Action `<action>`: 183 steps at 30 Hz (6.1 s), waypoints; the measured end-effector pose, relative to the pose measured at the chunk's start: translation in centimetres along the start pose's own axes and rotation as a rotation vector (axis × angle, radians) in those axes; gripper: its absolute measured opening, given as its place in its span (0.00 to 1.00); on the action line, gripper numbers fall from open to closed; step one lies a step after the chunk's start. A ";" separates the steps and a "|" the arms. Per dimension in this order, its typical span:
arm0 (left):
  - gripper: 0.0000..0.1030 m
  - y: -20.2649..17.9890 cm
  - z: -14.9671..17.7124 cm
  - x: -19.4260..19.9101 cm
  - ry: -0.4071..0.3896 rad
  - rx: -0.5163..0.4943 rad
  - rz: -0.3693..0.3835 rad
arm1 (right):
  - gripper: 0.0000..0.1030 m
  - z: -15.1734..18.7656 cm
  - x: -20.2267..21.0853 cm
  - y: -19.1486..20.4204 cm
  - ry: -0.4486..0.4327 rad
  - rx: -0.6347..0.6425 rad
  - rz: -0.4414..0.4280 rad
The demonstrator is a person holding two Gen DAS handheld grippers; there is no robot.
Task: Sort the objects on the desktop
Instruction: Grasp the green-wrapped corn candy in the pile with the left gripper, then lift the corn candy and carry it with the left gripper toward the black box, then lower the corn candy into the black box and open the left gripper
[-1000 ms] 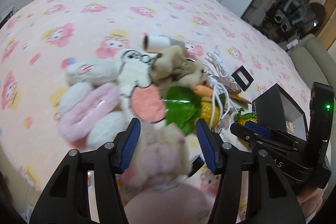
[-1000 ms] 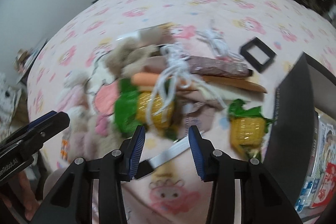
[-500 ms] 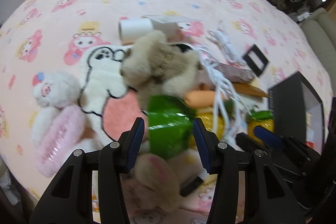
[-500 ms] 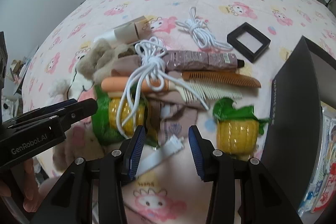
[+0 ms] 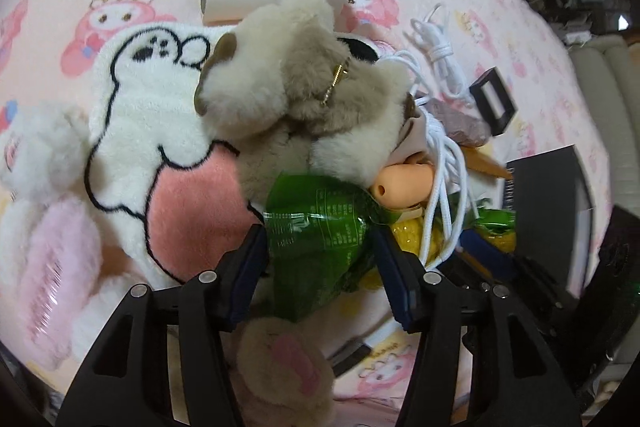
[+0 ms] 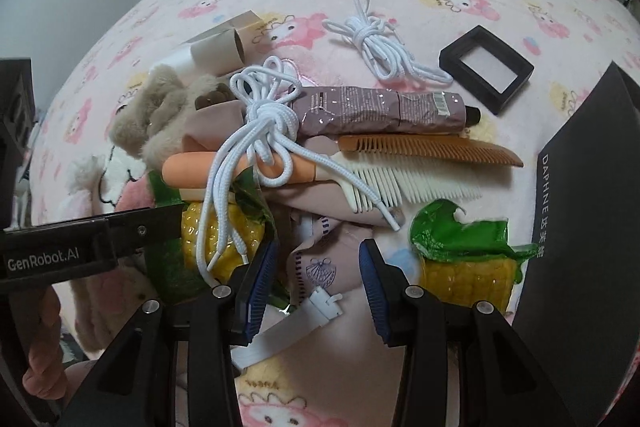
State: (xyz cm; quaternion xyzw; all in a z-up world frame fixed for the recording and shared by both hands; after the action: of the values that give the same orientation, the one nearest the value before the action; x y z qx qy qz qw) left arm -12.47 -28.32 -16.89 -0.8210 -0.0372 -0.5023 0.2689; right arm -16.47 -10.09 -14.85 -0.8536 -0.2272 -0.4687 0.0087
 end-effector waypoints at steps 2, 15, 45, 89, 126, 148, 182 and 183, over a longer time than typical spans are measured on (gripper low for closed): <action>0.52 0.8 0.4 0.9 -0.016 0.065 0.090 | 0.38 0.0 1.0 -0.1 0.012 -0.008 -0.009; 0.66 1.6 -0.2 -1.1 0.052 0.087 0.070 | 0.67 0.6 -1.4 2.4 0.067 0.052 -0.188; 0.43 -11.9 9.4 2.9 0.114 -0.127 0.327 | 0.45 9.2 10.7 -4.6 0.044 -0.213 -0.247; 0.72 -13.1 14.4 -3.8 0.333 -0.181 0.178 | 0.46 14.5 9.4 -9.7 0.018 -0.258 -0.200; 0.60 -31.7 11.4 4.7 -0.010 -0.391 0.349 | 0.34 6.8 23.6 -16.7 -0.243 -0.141 -0.222; 0.58 -39.3 15.5 -6.7 0.229 -0.361 0.486 | 0.34 10.0 21.9 -29.6 -0.144 -0.207 0.147; 0.26 -40.0 16.3 -7.1 0.120 -0.447 0.413 | 0.16 8.7 23.0 -32.5 -0.301 -0.280 0.186; 0.26 -40.2 16.4 -7.2 0.128 -0.448 0.418 | 0.16 8.5 23.1 -32.7 -0.308 -0.285 0.188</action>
State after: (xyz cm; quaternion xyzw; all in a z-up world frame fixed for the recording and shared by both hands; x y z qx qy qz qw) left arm -16.11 15.33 -12.52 -0.8164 0.2610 -0.4824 0.1806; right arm -12.07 29.97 -7.54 -0.9250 -0.0771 -0.3574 -0.1031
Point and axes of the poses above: each gripper's, at about its wrist camera, not at the fingertips, and x roughly against the way its jaws point, y to its left, z to its underside, the point moved 2 cm from there along -x, roughly the way its jaws point, and after that the axes turned 13 degrees about -y, right-handed, at the moved point
